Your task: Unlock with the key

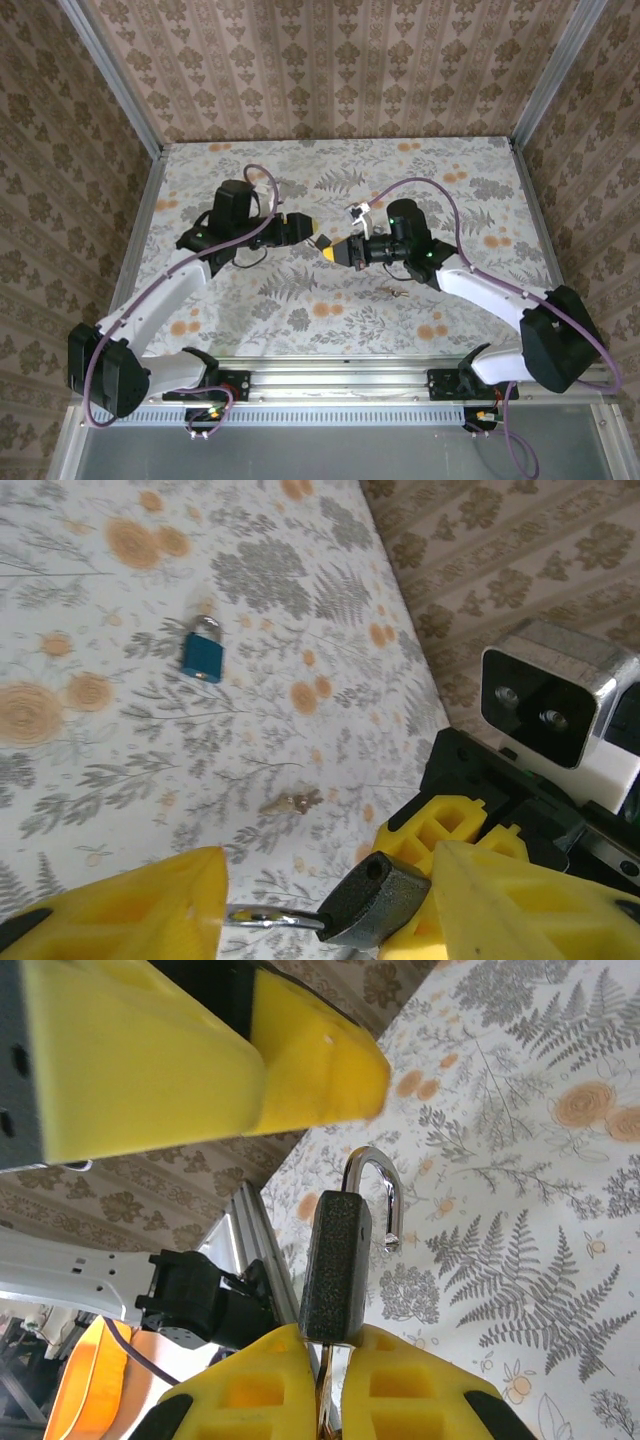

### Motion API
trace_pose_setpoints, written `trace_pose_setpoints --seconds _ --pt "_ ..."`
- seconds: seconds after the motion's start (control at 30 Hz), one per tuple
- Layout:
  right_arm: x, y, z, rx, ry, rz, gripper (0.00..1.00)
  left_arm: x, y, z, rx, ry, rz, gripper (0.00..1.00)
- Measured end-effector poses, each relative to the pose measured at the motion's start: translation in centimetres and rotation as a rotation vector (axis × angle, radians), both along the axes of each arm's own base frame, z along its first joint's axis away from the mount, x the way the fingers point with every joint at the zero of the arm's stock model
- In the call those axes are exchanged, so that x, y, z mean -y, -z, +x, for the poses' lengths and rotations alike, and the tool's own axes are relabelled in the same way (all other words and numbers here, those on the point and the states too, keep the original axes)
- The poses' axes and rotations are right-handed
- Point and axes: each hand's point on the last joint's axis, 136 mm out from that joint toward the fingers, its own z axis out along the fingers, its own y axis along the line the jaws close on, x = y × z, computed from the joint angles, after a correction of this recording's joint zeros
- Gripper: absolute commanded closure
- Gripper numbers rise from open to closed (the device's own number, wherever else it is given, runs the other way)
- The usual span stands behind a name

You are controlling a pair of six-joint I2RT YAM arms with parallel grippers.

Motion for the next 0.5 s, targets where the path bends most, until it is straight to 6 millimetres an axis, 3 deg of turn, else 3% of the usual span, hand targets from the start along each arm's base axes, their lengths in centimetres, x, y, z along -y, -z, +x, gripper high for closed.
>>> trace_pose_setpoints --seconds 0.23,0.5 --pt "-1.0 3.8 2.3 -0.114 0.039 -0.060 1.00 -6.5 -0.3 1.9 0.023 -0.275 0.034 0.35" --pt "-3.6 8.1 5.6 -0.252 0.082 -0.113 1.00 -7.9 -0.3 0.8 0.028 -0.337 0.020 0.34"
